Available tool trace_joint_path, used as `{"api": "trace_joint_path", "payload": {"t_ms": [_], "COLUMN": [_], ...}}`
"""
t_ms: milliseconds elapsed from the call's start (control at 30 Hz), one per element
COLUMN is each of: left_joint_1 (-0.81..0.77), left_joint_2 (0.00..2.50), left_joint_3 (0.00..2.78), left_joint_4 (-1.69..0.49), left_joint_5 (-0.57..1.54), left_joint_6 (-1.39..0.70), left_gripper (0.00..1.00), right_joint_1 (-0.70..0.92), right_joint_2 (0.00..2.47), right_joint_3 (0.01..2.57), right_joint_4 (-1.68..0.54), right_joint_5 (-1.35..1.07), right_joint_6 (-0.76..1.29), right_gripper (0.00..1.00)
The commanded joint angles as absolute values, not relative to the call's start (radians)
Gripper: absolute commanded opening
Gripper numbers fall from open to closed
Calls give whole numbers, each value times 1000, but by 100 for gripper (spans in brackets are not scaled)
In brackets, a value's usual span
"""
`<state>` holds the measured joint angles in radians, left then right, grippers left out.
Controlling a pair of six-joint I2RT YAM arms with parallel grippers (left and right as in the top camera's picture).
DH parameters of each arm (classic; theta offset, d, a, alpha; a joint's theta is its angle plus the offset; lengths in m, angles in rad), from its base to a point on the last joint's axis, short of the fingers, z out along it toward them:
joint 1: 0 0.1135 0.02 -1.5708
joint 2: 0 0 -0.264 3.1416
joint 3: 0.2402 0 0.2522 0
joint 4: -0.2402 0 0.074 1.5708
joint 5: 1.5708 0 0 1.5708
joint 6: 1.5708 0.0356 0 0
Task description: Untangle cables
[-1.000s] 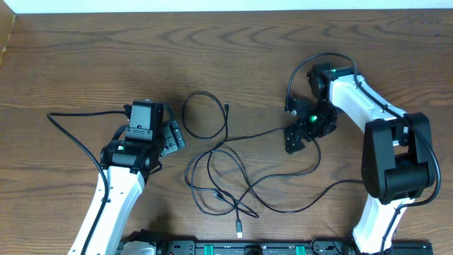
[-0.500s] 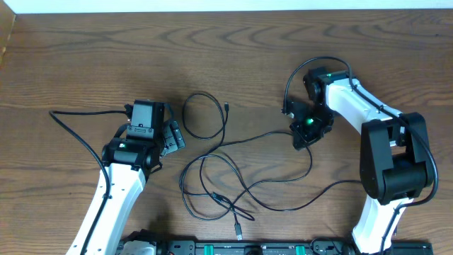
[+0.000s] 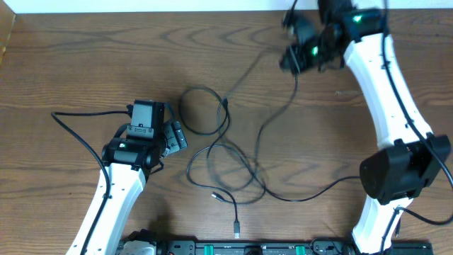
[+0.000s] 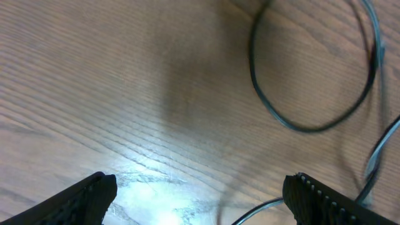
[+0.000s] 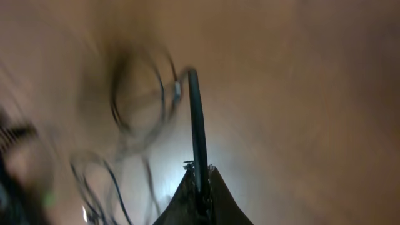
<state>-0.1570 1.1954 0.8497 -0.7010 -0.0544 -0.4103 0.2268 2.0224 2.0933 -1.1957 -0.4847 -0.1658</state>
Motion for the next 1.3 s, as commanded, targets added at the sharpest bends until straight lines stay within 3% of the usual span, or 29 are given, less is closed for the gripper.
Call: {"api": "trace_joint_path", "payload": {"t_ms": [0, 200, 533, 800, 1033, 1267], "left_joint_1": [-153, -153, -153, -153, -154, -158], "left_joint_2": [1199, 1199, 1199, 1200, 1201, 1217], "left_joint_3": [859, 859, 859, 859, 859, 859], "left_joint_4": [-702, -702, -694, -672, -468, -228], "left_joint_5": [-29, -29, -29, 47, 268, 288], "left_joint_6": [-404, -405, -405, -403, -400, -400], "left_gripper": [90, 90, 90, 90, 90, 90], "right_joint_1": [234, 247, 251, 250, 257, 276], "right_joint_2": [2018, 2018, 2017, 2018, 2018, 2018], "right_joint_3": [2299, 2523, 2626, 2620, 2617, 2617], "right_joint_4": [-1145, -1048, -892, -973, -1078, -1060], "right_joint_5": [-530, -529, -475, -474, -576, -877], "right_joint_6": [-19, 14, 75, 73, 73, 74], "right_gripper": [1, 1, 1, 1, 1, 1]}}
